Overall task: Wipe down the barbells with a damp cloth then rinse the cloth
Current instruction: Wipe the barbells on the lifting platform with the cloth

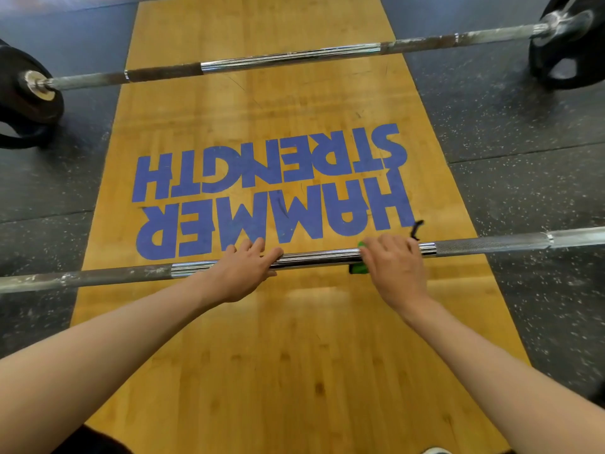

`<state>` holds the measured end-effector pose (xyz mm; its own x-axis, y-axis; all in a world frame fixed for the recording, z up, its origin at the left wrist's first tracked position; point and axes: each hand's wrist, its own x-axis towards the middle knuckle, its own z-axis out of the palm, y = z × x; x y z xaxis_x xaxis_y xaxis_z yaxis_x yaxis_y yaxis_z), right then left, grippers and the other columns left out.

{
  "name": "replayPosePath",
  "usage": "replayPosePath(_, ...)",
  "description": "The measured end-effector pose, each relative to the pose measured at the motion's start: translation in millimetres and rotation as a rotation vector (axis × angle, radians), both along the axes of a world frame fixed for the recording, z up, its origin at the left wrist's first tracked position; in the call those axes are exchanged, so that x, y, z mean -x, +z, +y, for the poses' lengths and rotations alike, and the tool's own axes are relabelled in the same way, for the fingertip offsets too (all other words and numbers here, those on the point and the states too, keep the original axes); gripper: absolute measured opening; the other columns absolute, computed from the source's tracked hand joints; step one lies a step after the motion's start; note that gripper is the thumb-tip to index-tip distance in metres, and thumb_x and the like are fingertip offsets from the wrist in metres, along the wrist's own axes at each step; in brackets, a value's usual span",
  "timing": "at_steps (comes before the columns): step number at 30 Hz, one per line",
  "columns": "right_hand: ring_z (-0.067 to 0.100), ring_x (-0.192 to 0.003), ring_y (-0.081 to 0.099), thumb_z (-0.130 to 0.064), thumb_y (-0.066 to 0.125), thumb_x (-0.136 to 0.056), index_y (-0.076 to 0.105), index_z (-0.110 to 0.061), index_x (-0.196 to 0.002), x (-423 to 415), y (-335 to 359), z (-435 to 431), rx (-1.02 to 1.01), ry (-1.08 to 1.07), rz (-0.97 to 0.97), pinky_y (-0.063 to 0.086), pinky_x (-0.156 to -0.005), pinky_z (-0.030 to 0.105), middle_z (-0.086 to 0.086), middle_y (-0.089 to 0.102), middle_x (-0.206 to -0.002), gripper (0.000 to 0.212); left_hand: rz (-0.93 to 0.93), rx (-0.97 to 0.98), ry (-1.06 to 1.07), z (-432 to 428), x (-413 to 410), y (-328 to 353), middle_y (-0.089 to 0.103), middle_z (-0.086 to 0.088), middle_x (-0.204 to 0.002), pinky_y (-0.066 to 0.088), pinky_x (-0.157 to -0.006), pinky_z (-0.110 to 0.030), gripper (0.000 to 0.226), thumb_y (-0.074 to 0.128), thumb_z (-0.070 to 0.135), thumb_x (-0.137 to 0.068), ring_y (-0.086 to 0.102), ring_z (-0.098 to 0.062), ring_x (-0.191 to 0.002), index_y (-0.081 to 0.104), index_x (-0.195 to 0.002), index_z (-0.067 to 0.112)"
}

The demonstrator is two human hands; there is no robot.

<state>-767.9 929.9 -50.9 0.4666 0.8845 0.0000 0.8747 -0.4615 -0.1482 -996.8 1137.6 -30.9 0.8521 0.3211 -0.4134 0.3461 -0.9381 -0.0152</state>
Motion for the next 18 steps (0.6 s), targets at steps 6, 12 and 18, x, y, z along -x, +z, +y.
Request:
replayPosePath(6, 0.019, -0.056, 0.043, -0.005, 0.039, -0.096, 0.051, -0.015, -0.062, 13.3, 34.9, 65.2, 0.368, -0.205, 0.08, 0.033, -0.059, 0.026, -0.002, 0.048, -0.063, 0.037, 0.022, -0.011, 0.005, -0.6, -1.8, 1.5, 0.044, -0.006, -0.127, 0.048, -0.089, -0.041, 0.039, 0.031, 0.045, -0.107, 0.048, -0.025, -0.105, 0.026, -0.142, 0.028)
replayPosePath(12, 0.022, -0.066, 0.055, -0.028, 0.036, -0.106, 0.062, -0.021, -0.081, 57.0, 13.7, 57.4, 0.094, 0.044, 0.105, 0.041, -0.069, 0.035, -0.005, 0.057, -0.071, 0.037, 0.039, 0.014, 0.004, 1.2, -3.2, 4.3, 0.045, -0.006, -0.126, 0.048, -0.089, -0.041, 0.041, 0.032, 0.046, -0.107, 0.048, -0.025, -0.105, 0.027, -0.143, 0.028)
replayPosePath(18, 0.026, -0.058, 0.051, -0.03, 0.025, -0.101, 0.049, -0.019, -0.067, -9.5, 16.9, 13.3, 0.122, -0.056, 0.062, 0.025, -0.062, 0.035, -0.003, 0.05, -0.059, 0.043, 0.019, -0.012, 0.025, -4.6, -0.7, 5.6, 0.045, -0.008, -0.129, 0.046, -0.089, -0.041, 0.04, 0.031, 0.045, -0.107, 0.049, -0.027, -0.108, 0.027, -0.143, 0.028)
